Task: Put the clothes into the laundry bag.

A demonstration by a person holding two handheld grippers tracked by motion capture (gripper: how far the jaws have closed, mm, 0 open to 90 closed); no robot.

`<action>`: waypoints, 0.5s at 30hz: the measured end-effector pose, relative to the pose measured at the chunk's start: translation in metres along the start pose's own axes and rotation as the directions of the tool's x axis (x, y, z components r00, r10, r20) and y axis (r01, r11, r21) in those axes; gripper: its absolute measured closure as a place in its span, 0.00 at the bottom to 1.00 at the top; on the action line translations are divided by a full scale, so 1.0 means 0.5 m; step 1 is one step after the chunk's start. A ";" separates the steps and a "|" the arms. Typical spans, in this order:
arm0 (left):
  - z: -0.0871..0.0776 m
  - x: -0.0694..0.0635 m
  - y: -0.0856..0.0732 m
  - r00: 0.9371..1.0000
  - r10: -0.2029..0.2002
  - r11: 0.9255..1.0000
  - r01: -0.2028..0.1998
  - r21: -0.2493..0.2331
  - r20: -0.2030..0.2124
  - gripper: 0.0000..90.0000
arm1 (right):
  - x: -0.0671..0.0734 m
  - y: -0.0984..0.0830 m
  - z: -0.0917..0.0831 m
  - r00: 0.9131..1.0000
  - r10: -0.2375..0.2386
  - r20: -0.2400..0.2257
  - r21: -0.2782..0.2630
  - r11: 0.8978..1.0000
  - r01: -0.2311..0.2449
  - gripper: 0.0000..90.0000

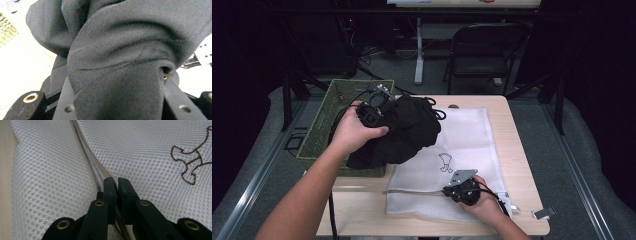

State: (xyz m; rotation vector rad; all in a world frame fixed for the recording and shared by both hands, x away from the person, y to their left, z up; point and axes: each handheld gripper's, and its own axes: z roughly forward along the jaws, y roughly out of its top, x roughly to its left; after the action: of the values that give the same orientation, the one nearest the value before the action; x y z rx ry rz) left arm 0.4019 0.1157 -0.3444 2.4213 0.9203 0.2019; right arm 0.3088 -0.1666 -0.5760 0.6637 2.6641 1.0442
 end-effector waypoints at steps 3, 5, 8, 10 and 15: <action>0.003 -0.005 0.001 1.000 0.005 1.000 -0.005 0.004 0.007 0.70 | 0.002 0.001 0.000 1.000 -0.011 0.008 0.000 1.000 0.011 0.96; 0.006 -0.010 0.003 1.000 0.010 1.000 -0.011 0.006 0.009 0.70 | 0.003 0.000 0.000 1.000 0.004 0.005 0.005 1.000 -0.004 0.97; 0.010 -0.018 0.007 1.000 0.018 1.000 -0.018 0.005 0.016 0.70 | 0.003 0.001 0.000 1.000 -0.010 0.006 -0.002 1.000 0.010 0.97; 0.011 -0.024 0.009 1.000 0.019 1.000 -0.019 0.003 0.021 0.70 | 0.003 0.001 0.001 1.000 -0.014 0.008 0.000 1.000 0.014 0.98; 0.015 -0.035 0.014 0.999 0.025 1.000 -0.025 0.003 0.031 0.70 | 0.005 0.001 0.000 1.000 0.005 0.009 -0.001 1.000 -0.005 0.98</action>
State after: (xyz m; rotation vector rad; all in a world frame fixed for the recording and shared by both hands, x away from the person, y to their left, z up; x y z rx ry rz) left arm 0.3952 0.0967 -0.3464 2.4329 0.8777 0.1716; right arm 0.3068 -0.1652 -0.5759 0.6736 2.6551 1.0412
